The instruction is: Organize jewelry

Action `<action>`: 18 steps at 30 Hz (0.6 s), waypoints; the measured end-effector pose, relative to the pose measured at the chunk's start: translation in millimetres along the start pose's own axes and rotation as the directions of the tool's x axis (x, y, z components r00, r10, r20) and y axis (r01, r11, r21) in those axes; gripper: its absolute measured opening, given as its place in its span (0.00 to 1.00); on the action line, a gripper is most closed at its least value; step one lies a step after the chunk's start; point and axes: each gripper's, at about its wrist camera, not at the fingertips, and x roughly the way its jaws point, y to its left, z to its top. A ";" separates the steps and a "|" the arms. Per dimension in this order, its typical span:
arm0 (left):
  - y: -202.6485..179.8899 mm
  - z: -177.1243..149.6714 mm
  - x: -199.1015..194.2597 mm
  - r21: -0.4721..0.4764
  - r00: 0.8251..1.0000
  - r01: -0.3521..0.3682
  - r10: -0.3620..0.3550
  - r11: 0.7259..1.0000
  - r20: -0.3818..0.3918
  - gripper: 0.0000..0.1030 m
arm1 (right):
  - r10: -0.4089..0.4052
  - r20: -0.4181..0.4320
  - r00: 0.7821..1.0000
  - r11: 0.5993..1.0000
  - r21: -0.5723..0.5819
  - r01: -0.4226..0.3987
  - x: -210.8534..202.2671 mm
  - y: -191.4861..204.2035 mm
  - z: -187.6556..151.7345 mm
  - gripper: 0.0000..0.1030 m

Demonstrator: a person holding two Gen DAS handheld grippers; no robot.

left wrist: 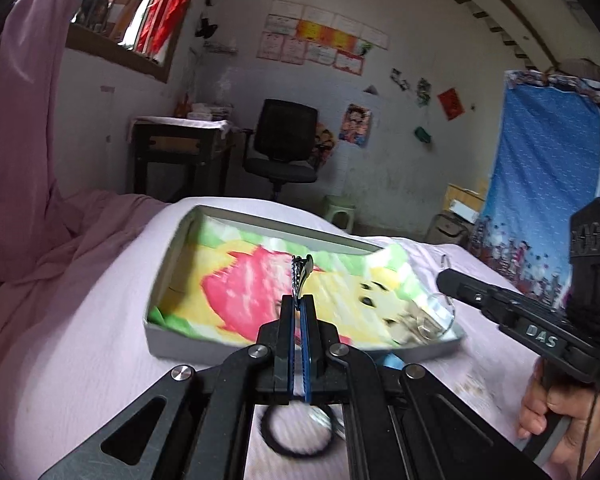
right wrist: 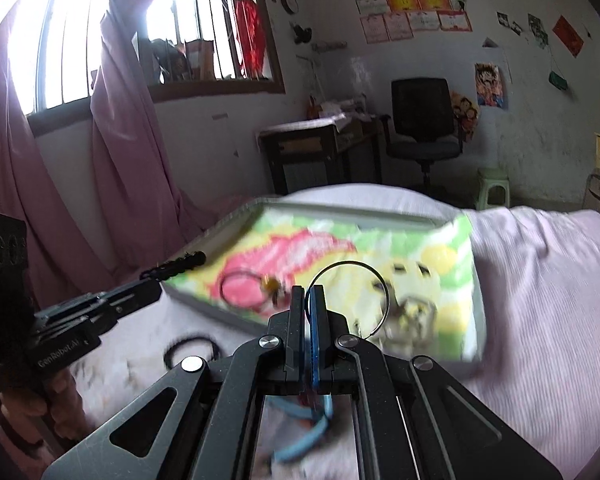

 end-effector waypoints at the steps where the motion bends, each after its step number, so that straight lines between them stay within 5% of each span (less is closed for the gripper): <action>1: 4.0 1.9 6.0 -0.010 1.000 -0.009 0.008 1.000 -0.010 0.03 | 0.008 0.003 1.000 1.000 0.002 -0.008 7.4 0.2 5.3 0.02; 18: 22.9 -4.3 55.6 -0.072 0.980 -0.039 0.024 0.997 -0.197 0.03 | -0.018 -0.169 0.986 0.999 0.024 0.022 87.8 6.6 -10.9 0.03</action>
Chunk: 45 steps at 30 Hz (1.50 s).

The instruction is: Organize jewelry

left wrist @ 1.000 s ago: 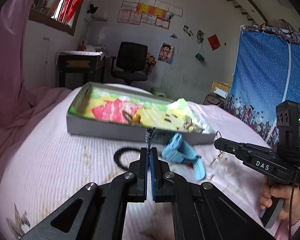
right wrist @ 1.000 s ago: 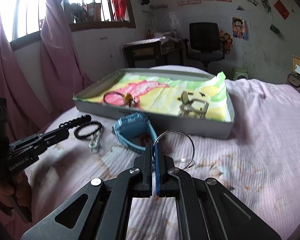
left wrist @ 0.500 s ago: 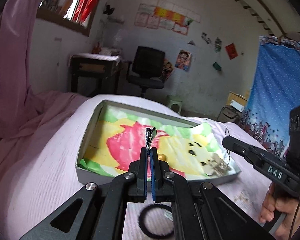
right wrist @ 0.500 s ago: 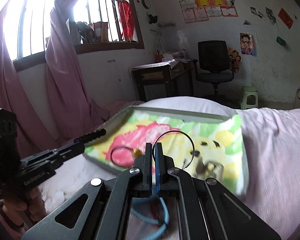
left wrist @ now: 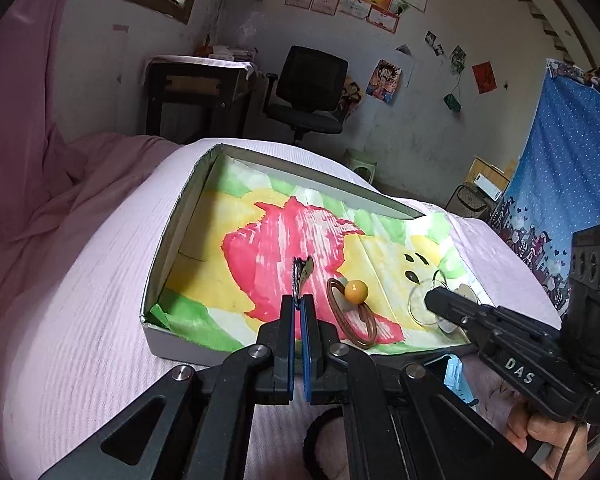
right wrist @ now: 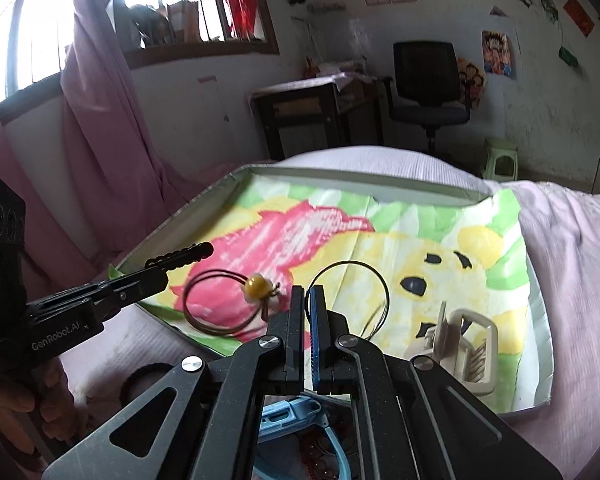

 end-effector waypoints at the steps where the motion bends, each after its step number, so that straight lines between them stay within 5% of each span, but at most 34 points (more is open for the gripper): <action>1: -0.3 0.3 -0.1 0.002 1.000 -0.002 0.002 1.000 -0.002 0.03 | -0.003 -0.014 1.000 1.000 0.004 0.003 2.5 -0.7 -0.6 0.03; 10: -4.3 -0.2 -5.3 0.024 1.000 -0.004 0.004 1.000 -0.004 0.06 | -0.014 -0.079 0.997 0.999 0.033 0.016 11.5 -8.2 -4.8 0.03; 15: -8.7 -6.0 -17.9 0.034 0.999 0.027 -0.028 0.999 0.038 0.40 | -0.016 -0.073 0.997 0.999 0.040 0.019 4.7 -10.3 -5.8 0.03; 20: -12.9 -12.9 -29.1 0.049 0.998 0.024 -0.027 0.999 0.059 0.45 | -0.044 -0.028 0.999 0.999 0.026 0.045 -14.4 -9.7 -8.6 0.05; 21: -13.5 -15.2 -33.1 0.050 0.997 0.027 -0.031 0.998 0.066 0.50 | -0.057 -0.007 0.998 0.998 0.022 0.057 -22.8 -9.2 -10.7 0.08; 25: -13.1 -21.8 -44.4 0.036 0.996 0.022 -0.025 0.999 0.086 0.65 | -0.086 0.063 0.994 0.996 0.019 0.085 -49.1 -9.3 -17.6 0.42; 30: -13.3 -31.8 -58.7 0.035 0.993 0.011 -0.014 0.999 0.114 0.87 | -0.120 0.132 0.984 0.993 0.021 0.118 -81.7 -11.1 -30.1 0.47; 33: -14.2 -39.1 -69.6 0.040 0.990 0.006 -0.012 0.999 0.138 0.97 | -0.137 0.183 0.974 0.990 0.039 0.132 -100.0 -13.2 -37.9 0.67; 35: -15.3 -43.9 -77.1 0.046 0.988 0.002 -0.010 0.999 0.157 0.99 | -0.152 0.204 0.967 0.988 0.053 0.144 -109.9 -14.2 -42.8 0.90; 45: -23.0 -62.8 -98.7 0.113 0.985 -0.045 0.025 0.993 0.169 0.99 | -0.177 0.237 0.955 0.984 0.016 0.178 -140.1 -11.1 -66.7 0.99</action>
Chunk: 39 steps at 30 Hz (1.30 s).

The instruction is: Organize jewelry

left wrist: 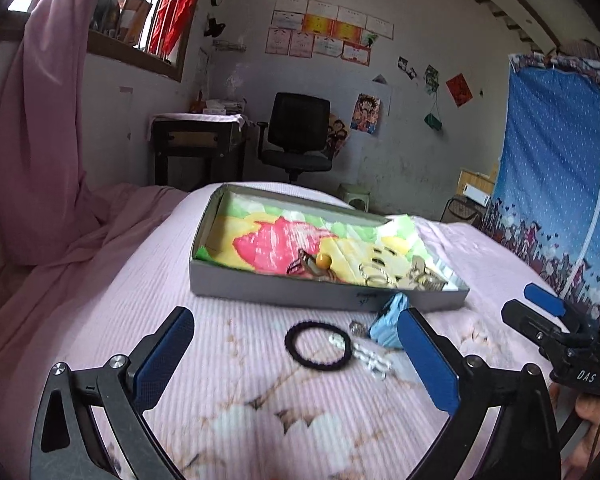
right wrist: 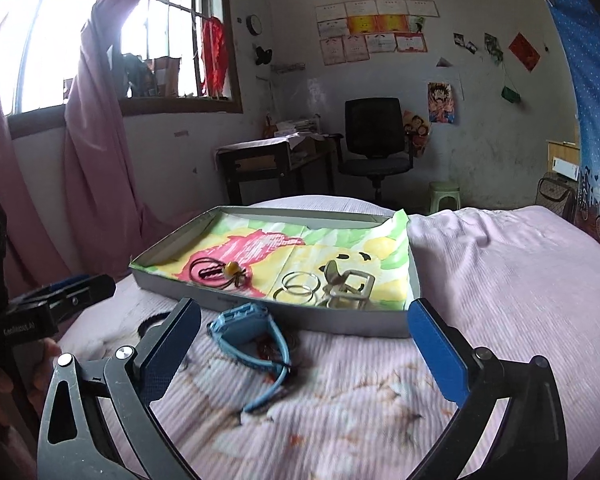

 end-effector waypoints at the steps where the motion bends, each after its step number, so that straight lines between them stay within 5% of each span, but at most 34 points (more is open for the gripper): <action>1: 0.4 -2.1 -0.2 0.002 1.000 -0.003 0.003 1.000 -0.011 0.99 | -0.002 -0.004 1.000 1.000 -0.005 0.002 -1.6 0.9 -0.9 0.99; 16: 0.4 -20.5 14.7 0.052 0.991 -0.037 0.043 0.998 -0.127 0.99 | 0.000 -0.194 0.981 0.999 -0.034 -0.007 15.9 0.3 -26.4 0.99; 25: 10.4 -24.0 25.6 0.014 0.985 0.008 -0.005 1.000 -0.170 0.99 | 0.023 -0.280 0.960 1.000 0.007 -0.022 35.7 -6.4 -31.2 0.99; 31: 6.4 -22.0 31.4 0.025 0.983 0.039 -0.034 0.999 -0.181 0.85 | 0.045 -0.309 0.950 0.999 0.030 -0.038 44.0 -8.1 -32.7 0.98; 39: 3.6 -15.2 41.9 0.015 0.977 0.079 -0.074 0.997 -0.198 0.68 | 0.076 -0.335 0.939 0.997 0.008 -0.077 51.6 -0.1 -32.5 0.70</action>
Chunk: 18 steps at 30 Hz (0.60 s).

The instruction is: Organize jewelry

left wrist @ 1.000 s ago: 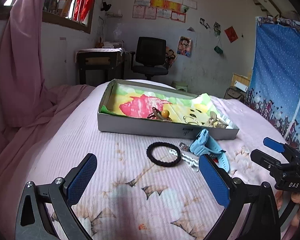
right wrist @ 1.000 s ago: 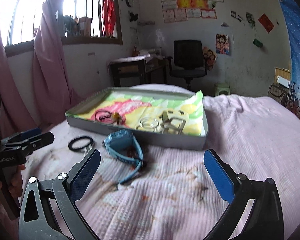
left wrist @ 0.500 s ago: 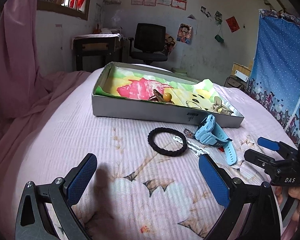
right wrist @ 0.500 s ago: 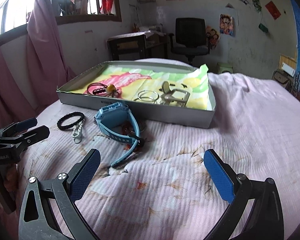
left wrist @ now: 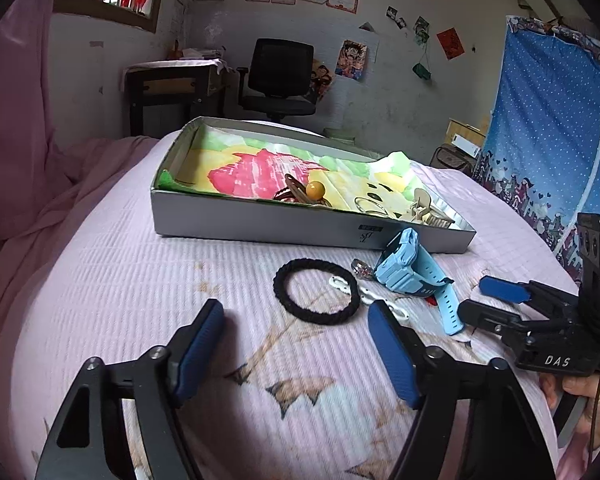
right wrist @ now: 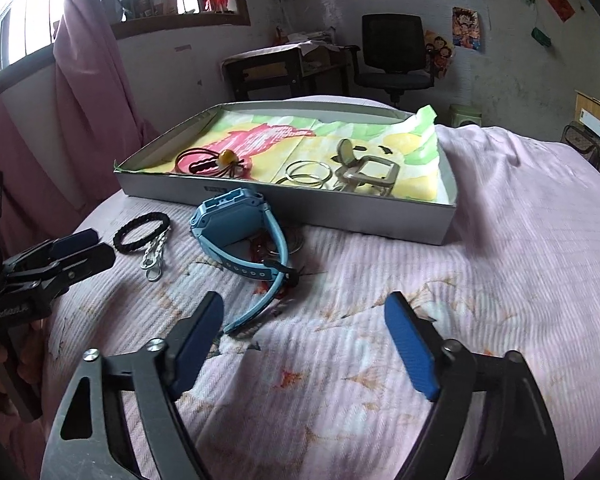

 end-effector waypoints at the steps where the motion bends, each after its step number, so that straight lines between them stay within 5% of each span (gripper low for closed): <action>1: 0.0 1.1 1.2 0.000 1.000 0.005 -0.005 1.000 -0.002 0.67 | 0.003 -0.002 1.000 1.000 -0.004 -0.003 0.6 0.5 0.4 0.68; 18: -7.6 8.0 22.3 0.051 0.998 0.043 -0.040 0.998 -0.057 0.43 | 0.080 -0.017 0.997 0.995 -0.058 -0.081 26.1 11.5 23.2 0.42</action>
